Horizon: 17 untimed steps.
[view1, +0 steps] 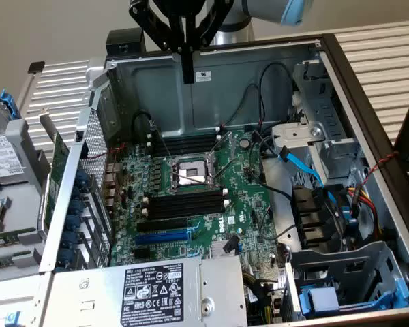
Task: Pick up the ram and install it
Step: 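Reach for the ram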
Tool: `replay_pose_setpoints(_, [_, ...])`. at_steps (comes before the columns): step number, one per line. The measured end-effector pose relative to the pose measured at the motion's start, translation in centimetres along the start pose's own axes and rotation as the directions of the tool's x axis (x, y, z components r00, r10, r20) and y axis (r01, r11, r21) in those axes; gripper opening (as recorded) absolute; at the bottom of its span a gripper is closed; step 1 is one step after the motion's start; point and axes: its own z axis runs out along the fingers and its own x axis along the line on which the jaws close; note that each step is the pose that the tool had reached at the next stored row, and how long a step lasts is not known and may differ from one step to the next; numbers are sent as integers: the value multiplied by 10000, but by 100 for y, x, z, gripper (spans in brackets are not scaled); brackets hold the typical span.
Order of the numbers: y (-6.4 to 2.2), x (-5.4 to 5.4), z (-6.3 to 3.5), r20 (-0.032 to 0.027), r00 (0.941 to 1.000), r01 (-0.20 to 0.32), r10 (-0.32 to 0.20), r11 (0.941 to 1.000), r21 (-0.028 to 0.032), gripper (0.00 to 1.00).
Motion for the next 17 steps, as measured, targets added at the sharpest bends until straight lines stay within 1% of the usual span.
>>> replay_pose_setpoints(14, [0, 2, 0, 1, 10000, 0, 0, 10000, 0, 11])
replay_pose_setpoints(16, [-4, 53, -2, -1, 10000, 0, 0, 10000, 2, 11])
replay_pose_setpoints(17, [-7, 96, -2, 0, 10000, 0, 0, 10000, 2, 11])
